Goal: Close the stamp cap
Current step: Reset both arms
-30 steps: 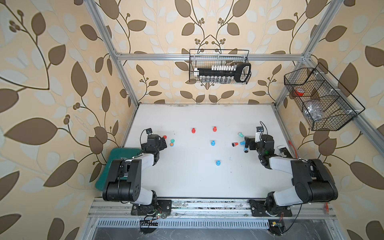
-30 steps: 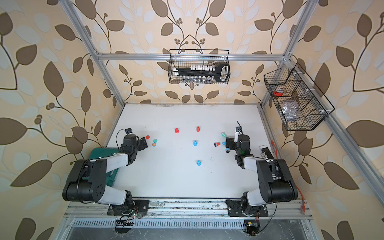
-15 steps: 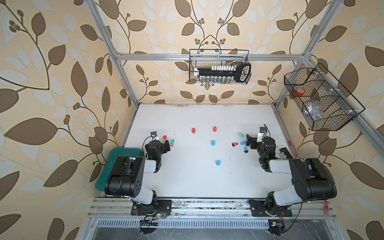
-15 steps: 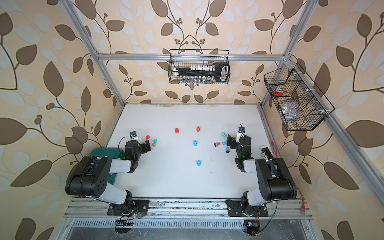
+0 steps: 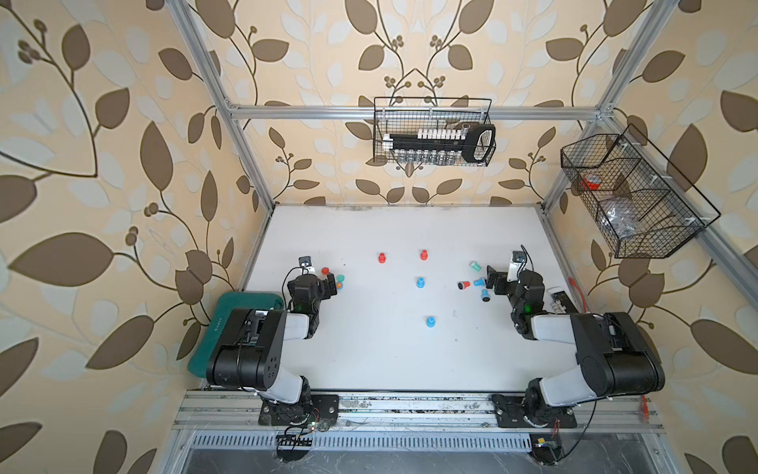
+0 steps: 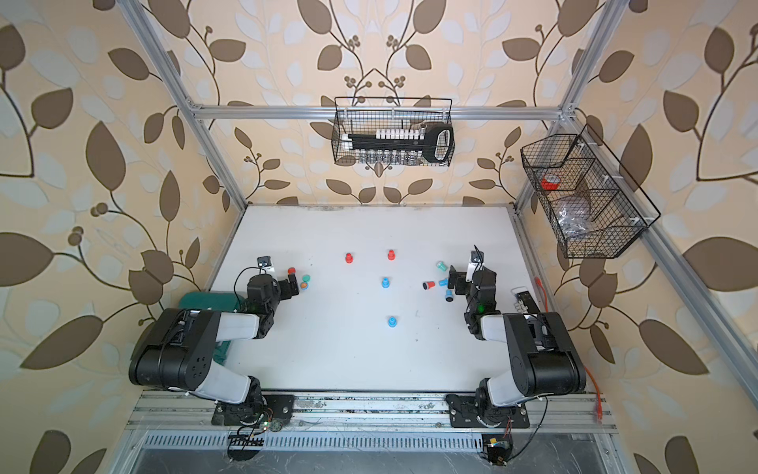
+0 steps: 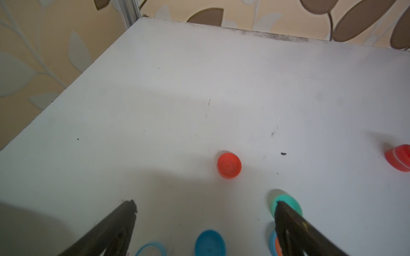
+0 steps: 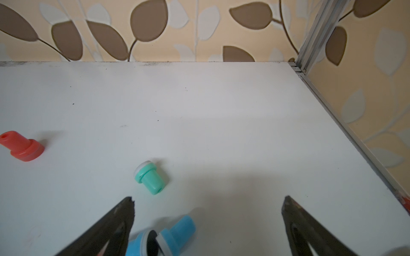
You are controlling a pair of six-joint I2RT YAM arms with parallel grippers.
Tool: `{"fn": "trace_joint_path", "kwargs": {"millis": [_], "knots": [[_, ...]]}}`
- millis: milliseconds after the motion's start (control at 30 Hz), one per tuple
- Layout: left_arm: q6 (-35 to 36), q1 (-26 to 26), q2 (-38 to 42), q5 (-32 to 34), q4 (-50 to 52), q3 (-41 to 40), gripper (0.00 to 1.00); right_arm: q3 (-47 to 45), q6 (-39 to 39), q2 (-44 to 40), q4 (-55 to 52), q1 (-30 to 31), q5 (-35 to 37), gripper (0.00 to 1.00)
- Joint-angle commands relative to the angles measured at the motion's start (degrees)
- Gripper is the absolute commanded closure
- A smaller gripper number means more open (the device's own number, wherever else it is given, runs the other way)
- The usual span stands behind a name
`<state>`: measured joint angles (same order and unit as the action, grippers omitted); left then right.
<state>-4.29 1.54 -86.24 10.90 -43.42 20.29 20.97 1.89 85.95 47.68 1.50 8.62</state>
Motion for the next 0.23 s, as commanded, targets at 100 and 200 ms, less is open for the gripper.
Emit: {"fn": "trace_joint_path", "kwargs": {"millis": [100,200], "knots": [[1.31,0.39,0.27,0.53,0.93,1.84,0.01,-0.1,-0.31,0.2,-0.31,0.17,0.94,0.01],[1.39,0.4,0.99,0.35,-0.46,0.75,0.01,-0.03,-0.29,0.18,-0.34,0.12,0.91,0.01]]}}
